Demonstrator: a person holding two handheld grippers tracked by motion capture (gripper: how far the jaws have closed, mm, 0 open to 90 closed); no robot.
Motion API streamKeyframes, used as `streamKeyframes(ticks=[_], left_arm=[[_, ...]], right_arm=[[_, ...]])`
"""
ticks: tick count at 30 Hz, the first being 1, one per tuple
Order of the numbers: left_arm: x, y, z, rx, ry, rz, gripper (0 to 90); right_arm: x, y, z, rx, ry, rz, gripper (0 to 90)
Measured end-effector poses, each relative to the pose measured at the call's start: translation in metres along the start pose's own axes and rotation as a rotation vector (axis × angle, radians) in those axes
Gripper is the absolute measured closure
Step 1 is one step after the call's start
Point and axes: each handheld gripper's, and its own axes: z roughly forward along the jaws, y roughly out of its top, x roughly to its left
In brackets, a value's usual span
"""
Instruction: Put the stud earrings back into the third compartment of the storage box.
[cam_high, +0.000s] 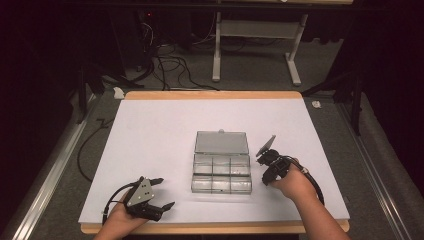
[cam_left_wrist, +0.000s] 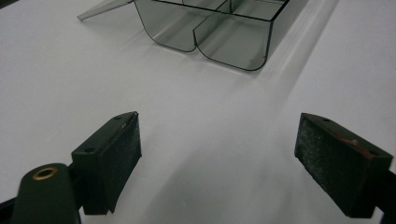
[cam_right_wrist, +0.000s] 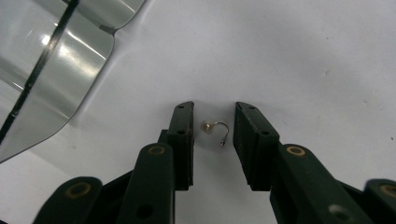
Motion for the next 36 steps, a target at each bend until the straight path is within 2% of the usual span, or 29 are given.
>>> streamKeyframes(ticks=[3,10,12,14,23,27,28,31,36], left_arm=[[0.0,0.0,0.0,0.004,-0.002,-0.004,15.3],[0.0,0.0,0.001,0.005,-0.002,-0.003,15.3],[0.0,0.0,0.0,0.002,0.0,0.002,15.3],[0.0,0.0,0.0,0.001,0.0,0.002,15.3],[0.0,0.0,0.001,0.005,-0.003,-0.003,15.3],[0.0,0.0,0.0,0.001,0.0,0.004,15.3],[0.0,0.0,0.0,0.001,-0.001,0.001,15.3],[0.0,0.0,0.0,0.003,0.0,0.001,15.3],[0.0,0.0,0.0,0.004,-0.002,-0.002,15.3]], right_arm=[[0.001,0.0,0.0,0.003,-0.005,-0.013,72.2],[0.001,0.0,0.0,-0.002,0.008,-0.007,75.9],[0.001,0.0,0.0,0.0,0.01,-0.006,79.1],[0.001,0.0,0.0,-0.001,0.008,-0.009,86.0],[0.001,0.002,-0.002,0.018,0.026,-0.022,86.3],[0.001,0.003,-0.005,0.01,0.034,-0.01,86.4],[0.002,0.003,-0.007,0.017,0.034,0.009,86.3],[-0.001,0.004,-0.01,-0.001,0.038,-0.013,86.3],[-0.001,0.004,-0.016,-0.003,0.041,-0.014,86.3]])
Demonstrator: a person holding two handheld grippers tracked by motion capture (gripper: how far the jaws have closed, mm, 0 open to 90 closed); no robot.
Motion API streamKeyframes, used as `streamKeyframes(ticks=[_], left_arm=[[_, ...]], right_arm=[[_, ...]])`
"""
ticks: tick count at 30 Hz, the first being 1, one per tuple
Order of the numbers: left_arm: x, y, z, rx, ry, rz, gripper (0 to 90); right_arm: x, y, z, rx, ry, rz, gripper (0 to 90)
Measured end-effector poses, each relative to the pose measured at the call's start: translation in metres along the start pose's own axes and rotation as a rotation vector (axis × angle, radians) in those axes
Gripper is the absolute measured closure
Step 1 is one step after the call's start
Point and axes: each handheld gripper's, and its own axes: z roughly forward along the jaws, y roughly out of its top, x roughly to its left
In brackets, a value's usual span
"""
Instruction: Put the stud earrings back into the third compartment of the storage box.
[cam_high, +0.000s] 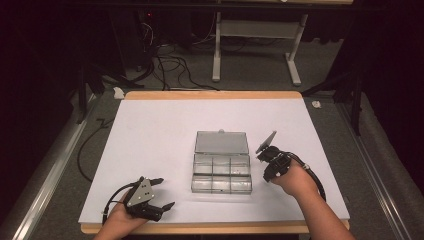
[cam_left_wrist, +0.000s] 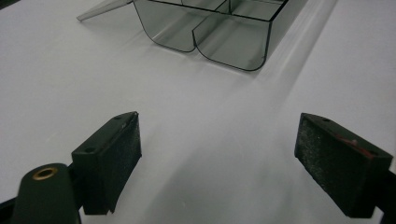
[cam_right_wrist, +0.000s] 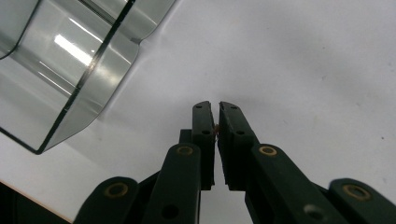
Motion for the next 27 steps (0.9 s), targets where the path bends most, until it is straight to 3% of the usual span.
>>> streamKeyframes(ticks=[8,10,13,27], left_arm=[[0.0,0.0,0.0,-0.003,0.004,0.001,15.3],[-0.001,0.0,0.0,-0.006,0.004,0.004,15.3],[0.0,0.0,0.0,-0.001,0.001,-0.001,15.3],[0.0,0.0,0.0,0.001,0.002,0.002,15.3]], right_arm=[[-0.001,0.001,-0.008,-0.009,0.002,-0.007,86.2],[0.0,0.002,-0.011,-0.006,0.005,0.02,86.2],[-0.001,0.003,-0.014,-0.015,0.001,-0.005,86.2],[0.005,0.01,-0.025,-0.025,-0.006,-0.019,86.2]])
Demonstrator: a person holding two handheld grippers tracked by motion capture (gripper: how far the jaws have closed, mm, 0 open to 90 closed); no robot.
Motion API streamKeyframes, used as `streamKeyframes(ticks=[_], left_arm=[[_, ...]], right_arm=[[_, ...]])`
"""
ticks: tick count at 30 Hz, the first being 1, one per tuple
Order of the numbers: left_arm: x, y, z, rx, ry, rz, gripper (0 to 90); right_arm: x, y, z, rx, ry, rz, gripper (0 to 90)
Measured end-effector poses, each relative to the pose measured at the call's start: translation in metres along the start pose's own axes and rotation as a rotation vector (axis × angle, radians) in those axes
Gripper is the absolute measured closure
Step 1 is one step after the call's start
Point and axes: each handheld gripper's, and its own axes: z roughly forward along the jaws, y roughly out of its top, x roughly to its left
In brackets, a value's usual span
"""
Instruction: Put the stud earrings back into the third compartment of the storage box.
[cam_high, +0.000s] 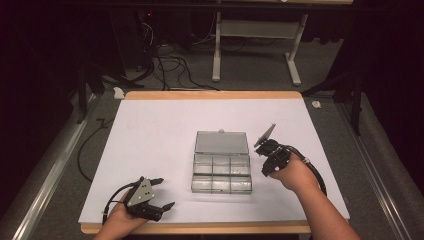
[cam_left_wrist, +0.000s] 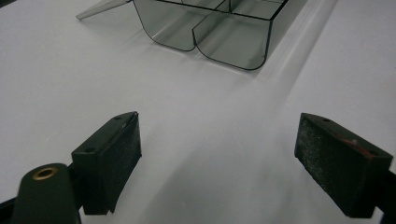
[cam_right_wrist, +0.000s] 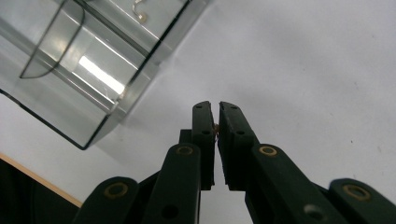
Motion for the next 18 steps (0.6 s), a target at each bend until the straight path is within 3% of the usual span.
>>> streamKeyframes(ticks=[18], left_arm=[[0.0,0.0,0.0,-0.001,-0.005,-0.001,15.3]], right_arm=[[0.015,0.019,-0.005,-0.003,0.006,-0.038,86.2]])
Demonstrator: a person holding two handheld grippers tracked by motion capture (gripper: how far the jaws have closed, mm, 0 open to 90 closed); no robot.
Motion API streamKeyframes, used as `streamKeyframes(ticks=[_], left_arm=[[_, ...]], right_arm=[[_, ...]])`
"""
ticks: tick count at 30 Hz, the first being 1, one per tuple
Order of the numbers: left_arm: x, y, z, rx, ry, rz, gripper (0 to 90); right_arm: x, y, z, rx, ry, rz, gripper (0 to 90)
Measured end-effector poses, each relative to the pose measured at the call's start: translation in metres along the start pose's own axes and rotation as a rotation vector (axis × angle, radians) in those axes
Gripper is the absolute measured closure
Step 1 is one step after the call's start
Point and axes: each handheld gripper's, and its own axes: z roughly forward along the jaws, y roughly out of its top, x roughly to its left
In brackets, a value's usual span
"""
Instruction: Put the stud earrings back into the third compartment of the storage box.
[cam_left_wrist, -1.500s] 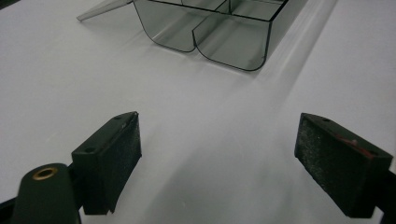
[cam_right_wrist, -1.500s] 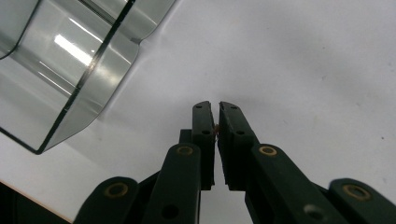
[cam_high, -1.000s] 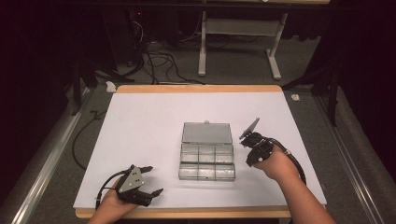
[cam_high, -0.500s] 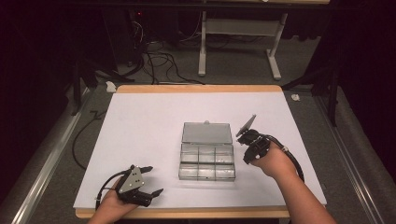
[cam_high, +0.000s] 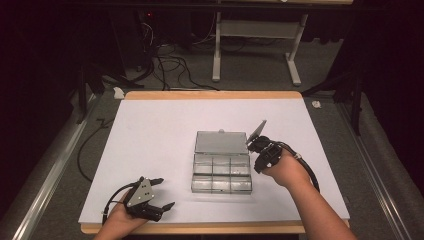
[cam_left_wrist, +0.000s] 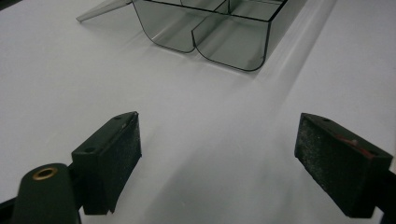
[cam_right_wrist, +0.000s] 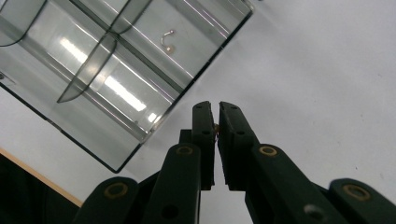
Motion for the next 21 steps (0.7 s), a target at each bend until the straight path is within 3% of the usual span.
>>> streamKeyframes(ticks=[19,21], left_arm=[[0.0,0.0,0.0,-0.001,-0.002,0.006,15.3],[0.0,0.0,0.0,0.0,0.0,0.007,15.3]], right_arm=[[0.022,0.029,0.002,-0.012,0.002,-0.06,86.2],[0.024,0.032,0.003,-0.005,0.005,-0.049,86.2]])
